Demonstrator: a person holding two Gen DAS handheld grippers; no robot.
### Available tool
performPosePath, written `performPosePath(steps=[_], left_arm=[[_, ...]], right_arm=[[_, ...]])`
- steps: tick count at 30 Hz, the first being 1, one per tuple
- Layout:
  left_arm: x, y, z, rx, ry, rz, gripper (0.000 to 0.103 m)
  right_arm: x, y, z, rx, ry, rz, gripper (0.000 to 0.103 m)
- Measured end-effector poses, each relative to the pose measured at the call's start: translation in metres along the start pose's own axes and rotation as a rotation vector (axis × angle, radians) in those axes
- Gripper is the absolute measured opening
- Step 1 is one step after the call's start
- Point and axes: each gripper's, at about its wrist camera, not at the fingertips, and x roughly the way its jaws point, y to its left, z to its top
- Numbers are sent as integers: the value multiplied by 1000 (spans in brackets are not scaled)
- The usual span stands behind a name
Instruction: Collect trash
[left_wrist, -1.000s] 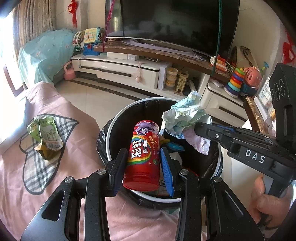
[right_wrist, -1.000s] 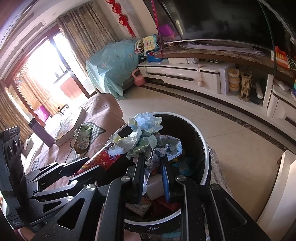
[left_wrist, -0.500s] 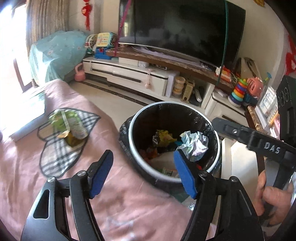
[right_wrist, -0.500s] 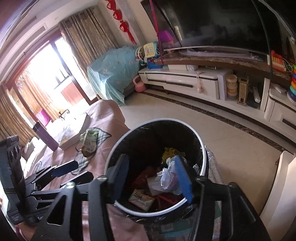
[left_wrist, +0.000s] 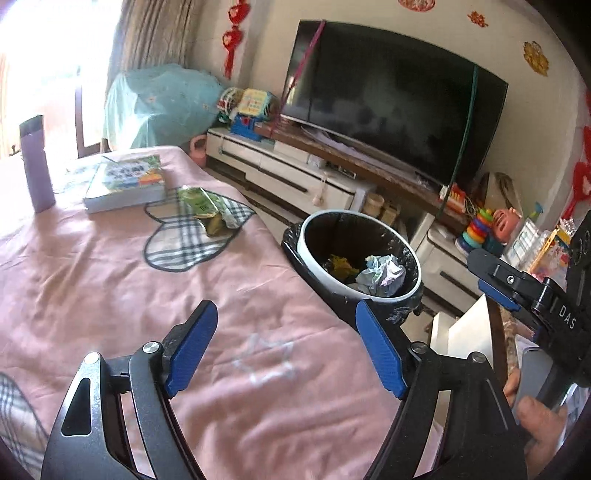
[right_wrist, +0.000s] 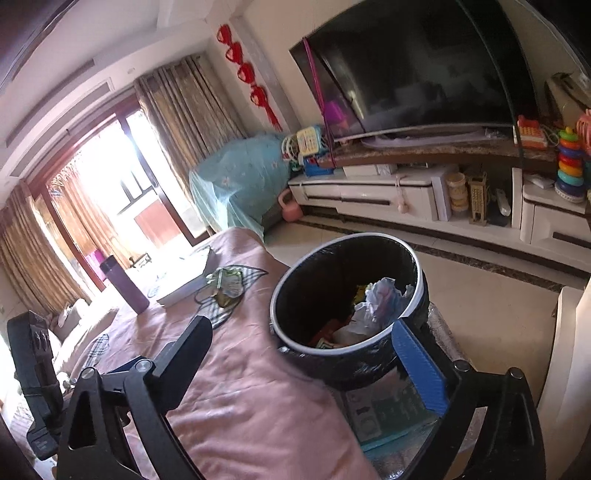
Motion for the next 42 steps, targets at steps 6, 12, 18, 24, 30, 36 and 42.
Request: performPosePath(steps=[6, 12, 18, 24, 30, 36, 42], left_arm=[[-52, 3, -12, -5, -131, 58, 99], [-91, 1, -33, 44, -276, 173, 103], [-98, 0, -52, 83, -332, 273, 103], [-100, 6, -60, 79, -340, 304, 103], [-100, 8, -66, 82, -334, 333, 103], [-101, 8, -67, 86, -335, 351, 103], [-101, 9, -68, 82, -331, 357, 103]], right_arm=[[-40, 30, -3, -89, -112, -56, 103], [-73, 47, -28, -164, -265, -167, 103], [-72, 55, -50, -228, -301, -192, 103], [-61, 59, -64, -252, -275, -199, 103], [-52, 60, -71, -258, -237, -200, 103], [-52, 62, -74, -264, -228, -193, 103], [-54, 64, -73, -264, -225, -195, 103]])
